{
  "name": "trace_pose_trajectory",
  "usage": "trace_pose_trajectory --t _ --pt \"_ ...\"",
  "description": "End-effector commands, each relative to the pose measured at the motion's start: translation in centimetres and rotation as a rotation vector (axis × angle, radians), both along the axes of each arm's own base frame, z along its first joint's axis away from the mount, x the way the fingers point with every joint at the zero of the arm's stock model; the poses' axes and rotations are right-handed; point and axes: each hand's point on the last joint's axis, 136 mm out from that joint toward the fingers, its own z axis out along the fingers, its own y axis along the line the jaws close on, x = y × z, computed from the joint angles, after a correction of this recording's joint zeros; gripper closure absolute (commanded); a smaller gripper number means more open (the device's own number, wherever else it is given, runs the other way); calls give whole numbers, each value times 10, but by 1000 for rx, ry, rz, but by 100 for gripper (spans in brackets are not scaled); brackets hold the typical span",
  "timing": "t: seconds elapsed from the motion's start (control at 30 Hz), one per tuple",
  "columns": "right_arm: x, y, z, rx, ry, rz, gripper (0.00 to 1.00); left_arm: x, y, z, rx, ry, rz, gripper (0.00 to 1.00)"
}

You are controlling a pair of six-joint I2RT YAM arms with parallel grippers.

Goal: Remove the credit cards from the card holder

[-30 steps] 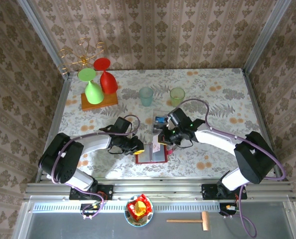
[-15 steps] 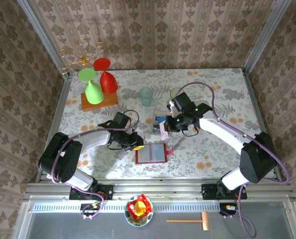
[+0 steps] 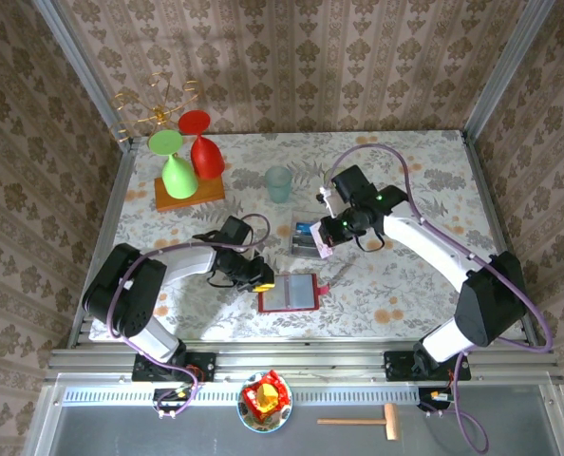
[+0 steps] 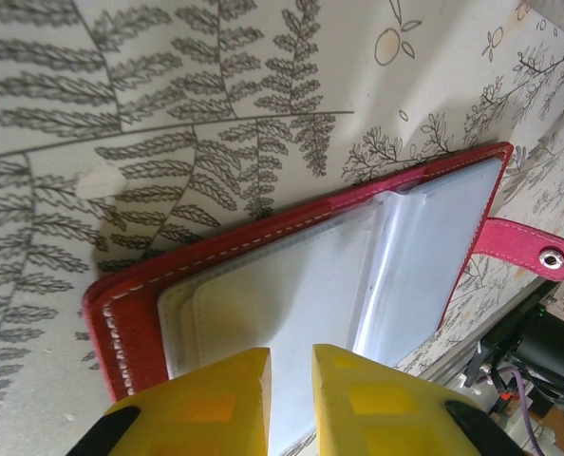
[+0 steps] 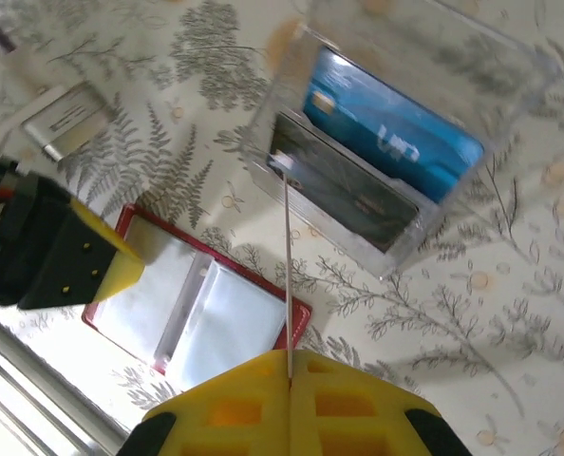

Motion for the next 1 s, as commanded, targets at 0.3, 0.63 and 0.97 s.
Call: trace_pose_trajectory --t 0.3,0.63,0.97 --pt "16 -22 -7 -389 -69 664 100 16 4 18 -32 -37 6 81" --pt "49 -6 0 -411 -26 831 100 19 12 24 -29 -50 33 80" --pt "74 13 -5 -374 -2 892 100 22 18 28 -29 -56 66 80"
